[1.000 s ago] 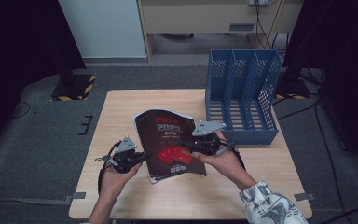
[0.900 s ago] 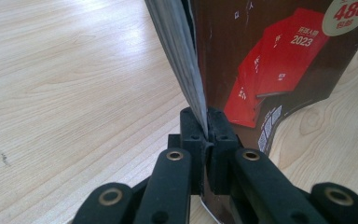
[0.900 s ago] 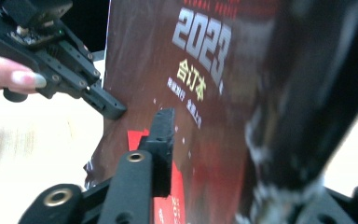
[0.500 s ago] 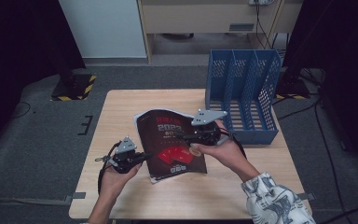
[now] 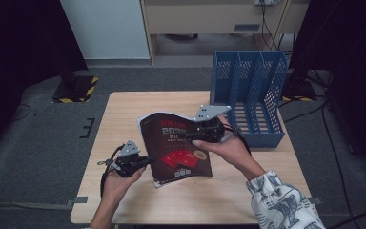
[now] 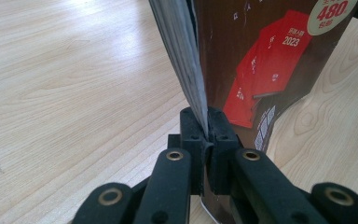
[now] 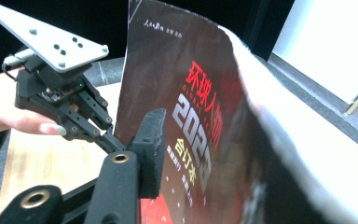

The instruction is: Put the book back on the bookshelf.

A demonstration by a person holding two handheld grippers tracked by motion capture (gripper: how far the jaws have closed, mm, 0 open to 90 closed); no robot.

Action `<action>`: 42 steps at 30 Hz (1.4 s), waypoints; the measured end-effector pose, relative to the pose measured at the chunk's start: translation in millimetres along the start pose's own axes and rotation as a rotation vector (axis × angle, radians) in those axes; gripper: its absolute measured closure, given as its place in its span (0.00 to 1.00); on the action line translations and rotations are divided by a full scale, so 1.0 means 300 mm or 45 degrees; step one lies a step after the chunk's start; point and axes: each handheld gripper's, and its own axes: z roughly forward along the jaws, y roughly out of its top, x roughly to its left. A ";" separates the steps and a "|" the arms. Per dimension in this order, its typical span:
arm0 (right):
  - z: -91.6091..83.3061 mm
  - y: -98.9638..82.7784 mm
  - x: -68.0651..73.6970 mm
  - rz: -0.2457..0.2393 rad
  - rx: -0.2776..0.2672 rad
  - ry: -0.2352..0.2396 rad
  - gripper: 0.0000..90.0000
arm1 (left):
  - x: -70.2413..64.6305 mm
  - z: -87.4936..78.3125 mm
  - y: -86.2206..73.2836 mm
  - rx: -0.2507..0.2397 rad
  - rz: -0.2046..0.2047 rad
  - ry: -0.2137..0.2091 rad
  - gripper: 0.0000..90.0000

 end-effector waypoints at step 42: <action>-0.028 0.023 -0.002 -0.010 -0.094 -0.020 0.97 | 0.015 0.076 -0.033 0.082 -0.016 -0.013 0.92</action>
